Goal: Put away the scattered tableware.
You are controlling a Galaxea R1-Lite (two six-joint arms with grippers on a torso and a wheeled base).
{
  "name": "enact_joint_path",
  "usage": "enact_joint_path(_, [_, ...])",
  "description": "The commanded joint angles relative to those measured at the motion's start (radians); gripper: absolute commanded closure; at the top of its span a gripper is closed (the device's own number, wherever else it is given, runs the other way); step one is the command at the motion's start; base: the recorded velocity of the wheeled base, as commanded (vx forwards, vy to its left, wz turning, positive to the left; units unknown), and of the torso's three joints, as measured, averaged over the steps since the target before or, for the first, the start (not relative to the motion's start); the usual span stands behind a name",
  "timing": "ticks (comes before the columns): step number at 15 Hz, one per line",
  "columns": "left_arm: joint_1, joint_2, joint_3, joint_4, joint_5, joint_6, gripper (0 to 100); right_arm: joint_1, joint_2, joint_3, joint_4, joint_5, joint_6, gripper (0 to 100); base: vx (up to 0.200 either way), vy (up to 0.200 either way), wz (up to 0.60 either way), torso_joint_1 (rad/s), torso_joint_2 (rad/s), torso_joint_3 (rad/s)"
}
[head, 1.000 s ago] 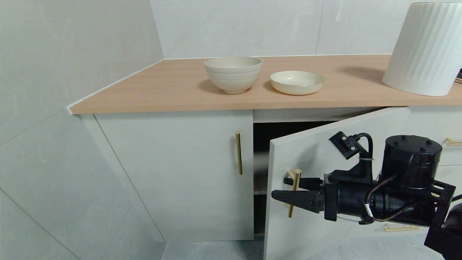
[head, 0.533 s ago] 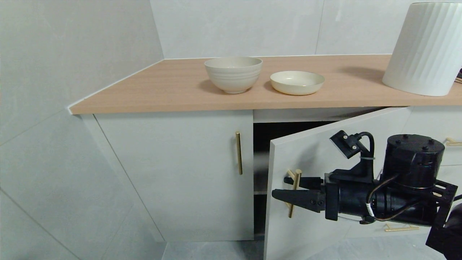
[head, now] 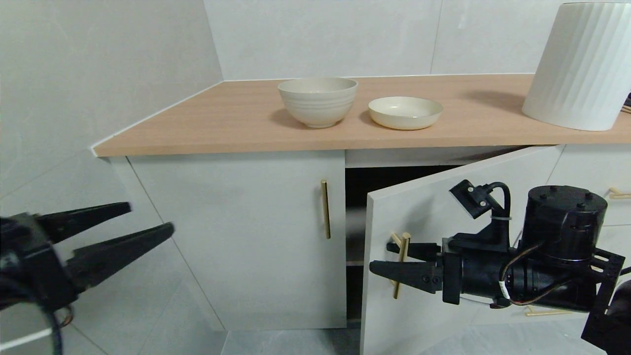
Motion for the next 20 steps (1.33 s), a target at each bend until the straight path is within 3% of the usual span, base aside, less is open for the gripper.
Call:
enact_joint_path(1, [-0.102, 0.378, 0.026, -0.201, -0.034, -0.047, 0, 0.001, 0.02, 0.003, 0.004, 0.005, 0.0, 0, 0.0, 0.0, 0.0, 0.0, 0.0, 0.0])
enact_joint_path(3, [-0.155, 0.483, 0.081, -0.339, -0.034, -0.058, 0, 0.001, 0.021, 0.006, 0.003, 0.005, 0.0, 0, 0.0, 0.0, 0.0, 0.0, 0.0, 0.0])
enact_joint_path(5, [-0.267, 0.558, 0.115, -0.476, -0.03, -0.189, 0, 0.003, 0.024, 0.007, 0.003, 0.005, 0.002, 0, 0.0, 0.0, 0.0, 0.0, 0.0, 0.0])
enact_joint_path(6, [-0.283, 0.565, 0.117, -0.491, -0.029, -0.215, 0, 0.003, 0.026, 0.007, 0.003, 0.005, 0.002, 0, 0.0, 0.0, 0.0, 0.0, 0.0, 0.0])
enact_joint_path(7, [-0.318, 0.598, 0.12, -0.543, -0.026, -0.27, 0, 0.003, 0.027, 0.009, 0.003, 0.005, 0.002, 0, 0.0, 0.0, 0.0, 0.0, 0.0, 0.0])
enact_joint_path(11, [-0.327, 0.648, 0.14, -0.615, -0.021, -0.267, 0, 0.003, 0.027, 0.012, 0.003, 0.005, 0.002, 0, 0.0, 0.0, 0.0, 0.0, 0.0, 0.0])
enact_joint_path(15, [-0.35, 0.651, 0.14, -0.62, 0.011, -0.267, 0, 0.003, 0.027, 0.015, 0.003, 0.005, 0.002, 0, 0.0, 0.0, 0.0, 0.0, 0.0, 0.0])
enact_joint_path(16, [-0.355, 0.651, 0.141, -0.62, 0.011, -0.267, 100, 0.003, 0.027, 0.015, 0.003, 0.005, 0.002, 0, 0.0, 0.0, 0.0, 0.0, 0.0, 0.0])
enact_joint_path(20, [-0.361, 0.661, 0.135, -0.626, 0.014, -0.267, 100, 0.003, 0.029, 0.016, 0.003, 0.005, 0.002, 0, 0.0, 0.0, 0.0, 0.0, 0.0, 0.0])
